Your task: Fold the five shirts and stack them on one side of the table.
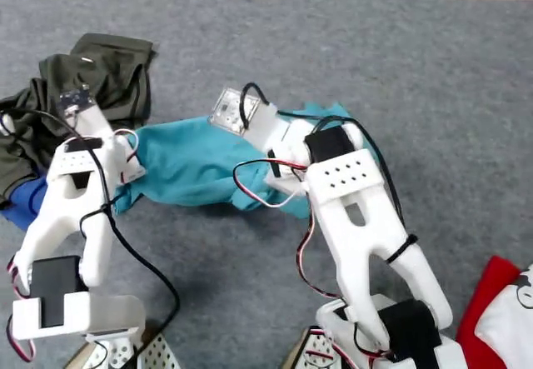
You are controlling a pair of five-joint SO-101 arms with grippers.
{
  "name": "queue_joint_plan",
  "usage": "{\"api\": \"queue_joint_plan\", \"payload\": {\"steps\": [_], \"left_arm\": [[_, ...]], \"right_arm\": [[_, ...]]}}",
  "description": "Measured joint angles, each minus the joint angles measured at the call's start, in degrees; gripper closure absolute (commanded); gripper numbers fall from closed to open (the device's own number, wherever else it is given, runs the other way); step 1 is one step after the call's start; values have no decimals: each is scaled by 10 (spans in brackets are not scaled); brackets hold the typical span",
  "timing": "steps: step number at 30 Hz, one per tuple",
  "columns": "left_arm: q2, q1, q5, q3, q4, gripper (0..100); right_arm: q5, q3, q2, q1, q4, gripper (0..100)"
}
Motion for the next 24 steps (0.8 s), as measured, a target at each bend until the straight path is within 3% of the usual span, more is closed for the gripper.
{"api": "queue_joint_plan", "payload": {"steps": [12, 16, 21, 24], "left_arm": [[0, 62, -19, 13, -2, 982], [0, 63, -26, 13, -2, 982], [0, 63, -28, 13, -2, 982], [0, 63, -28, 13, -2, 982]], "right_arm": [[-17, -10, 177, 33, -244, 993], [-17, -64, 258, 66, -266, 959], [-17, -145, 346, 99, -270, 824], [-17, -190, 381, 105, -270, 800]]}}
